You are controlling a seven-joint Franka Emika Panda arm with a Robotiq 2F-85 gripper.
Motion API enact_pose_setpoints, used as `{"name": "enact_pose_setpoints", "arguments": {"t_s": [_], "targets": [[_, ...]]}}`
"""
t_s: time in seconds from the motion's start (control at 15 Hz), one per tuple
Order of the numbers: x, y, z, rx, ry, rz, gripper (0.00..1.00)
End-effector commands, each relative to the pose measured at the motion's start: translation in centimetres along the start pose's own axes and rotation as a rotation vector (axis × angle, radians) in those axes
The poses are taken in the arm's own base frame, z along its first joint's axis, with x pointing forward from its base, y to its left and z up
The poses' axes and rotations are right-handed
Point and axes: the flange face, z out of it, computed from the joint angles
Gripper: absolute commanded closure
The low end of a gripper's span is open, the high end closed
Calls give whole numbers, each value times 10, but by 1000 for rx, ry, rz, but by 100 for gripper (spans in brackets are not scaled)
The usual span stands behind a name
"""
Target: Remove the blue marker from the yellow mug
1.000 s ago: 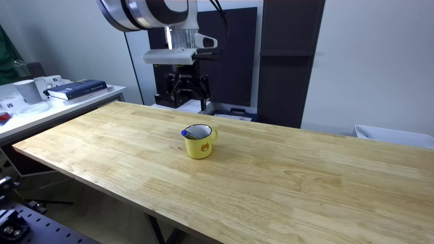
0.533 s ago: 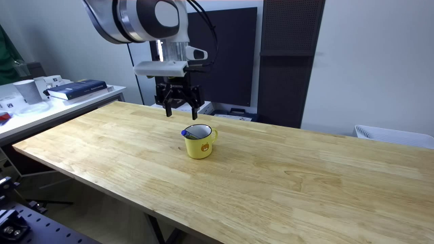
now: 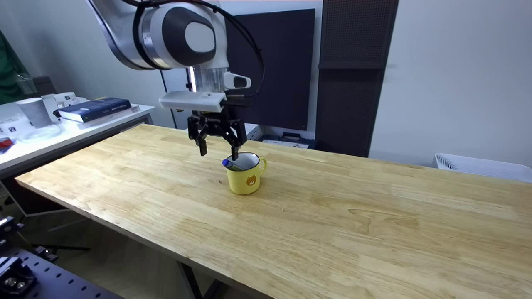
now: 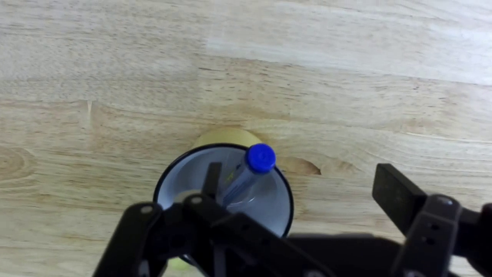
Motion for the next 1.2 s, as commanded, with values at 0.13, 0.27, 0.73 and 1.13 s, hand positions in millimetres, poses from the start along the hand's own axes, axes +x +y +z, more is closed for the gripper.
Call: {"name": "enact_pose_setpoints", "arguments": {"t_s": [0.13, 0.27, 0.73, 1.13], "targets": [[-24, 3, 5, 11, 19, 44, 0], [-33, 7, 6, 8, 35, 66, 25], [-45, 39, -8, -40, 111, 134, 69], [-46, 52, -11, -46, 121, 152, 99]]}}
